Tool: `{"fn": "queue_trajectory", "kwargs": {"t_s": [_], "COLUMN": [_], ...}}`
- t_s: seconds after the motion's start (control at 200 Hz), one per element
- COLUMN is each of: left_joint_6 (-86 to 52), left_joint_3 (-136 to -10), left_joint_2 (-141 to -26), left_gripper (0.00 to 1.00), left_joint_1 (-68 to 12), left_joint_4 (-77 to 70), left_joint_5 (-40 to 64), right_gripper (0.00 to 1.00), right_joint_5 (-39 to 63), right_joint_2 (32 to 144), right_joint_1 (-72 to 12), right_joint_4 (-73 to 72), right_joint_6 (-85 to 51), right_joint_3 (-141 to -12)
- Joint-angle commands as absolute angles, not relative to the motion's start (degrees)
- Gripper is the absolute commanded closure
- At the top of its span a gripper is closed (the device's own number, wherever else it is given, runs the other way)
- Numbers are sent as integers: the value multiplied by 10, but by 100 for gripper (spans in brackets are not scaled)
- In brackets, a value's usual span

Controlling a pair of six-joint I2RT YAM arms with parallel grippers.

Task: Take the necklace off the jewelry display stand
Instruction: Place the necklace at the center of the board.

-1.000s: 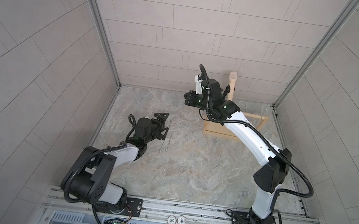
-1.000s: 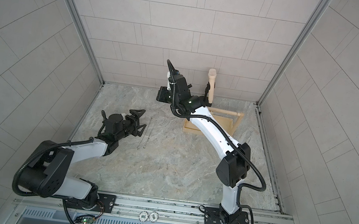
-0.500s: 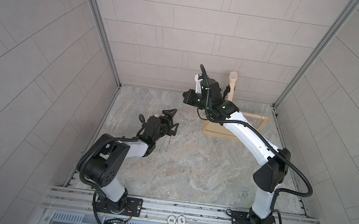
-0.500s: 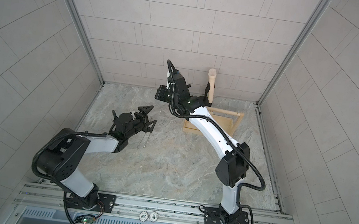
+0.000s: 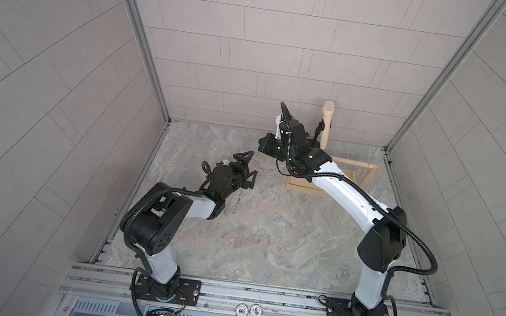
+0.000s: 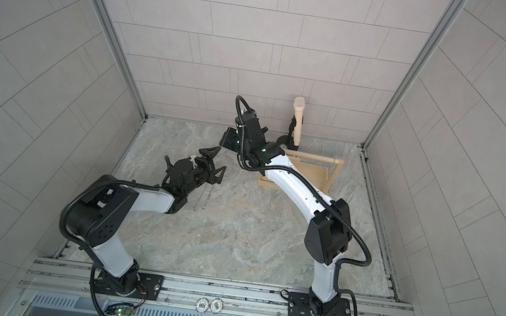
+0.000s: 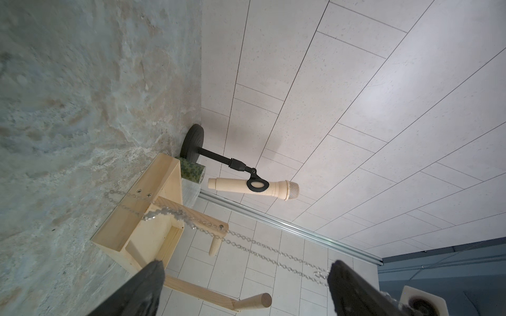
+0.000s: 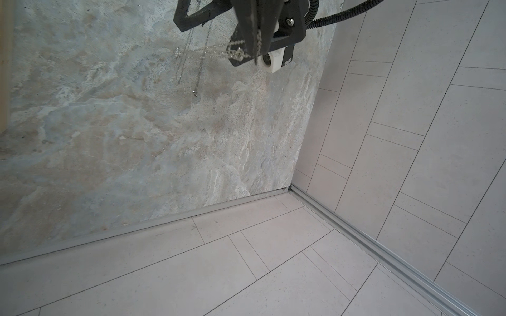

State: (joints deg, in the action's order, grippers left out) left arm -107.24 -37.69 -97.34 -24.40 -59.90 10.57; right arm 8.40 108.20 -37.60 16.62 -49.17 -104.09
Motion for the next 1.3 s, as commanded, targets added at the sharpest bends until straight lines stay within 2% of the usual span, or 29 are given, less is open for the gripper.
{"fn": "queue_trajectory", "kwargs": {"t_s": [0.0,0.585,1.296], "left_joint_6": [-1092,-1097,-1092], "left_joint_3": [-391,-418,-416], "left_joint_2": [-985,-1044,-1048], "left_gripper": [0,0,0], "left_joint_1": [-250,-253,-252], "left_joint_4": [-629,-663,-685], "left_joint_5": [95,67,63], "right_gripper": [100,100,100], "right_joint_5": [68,68,57], "right_joint_2": [1046,1015,1006], "right_joint_1": [-380,-380,-375], "right_joint_4": [143,115,114], "right_joint_6": [-510,-531,-528], "right_joint_3": [-1036,-988,-960]}}
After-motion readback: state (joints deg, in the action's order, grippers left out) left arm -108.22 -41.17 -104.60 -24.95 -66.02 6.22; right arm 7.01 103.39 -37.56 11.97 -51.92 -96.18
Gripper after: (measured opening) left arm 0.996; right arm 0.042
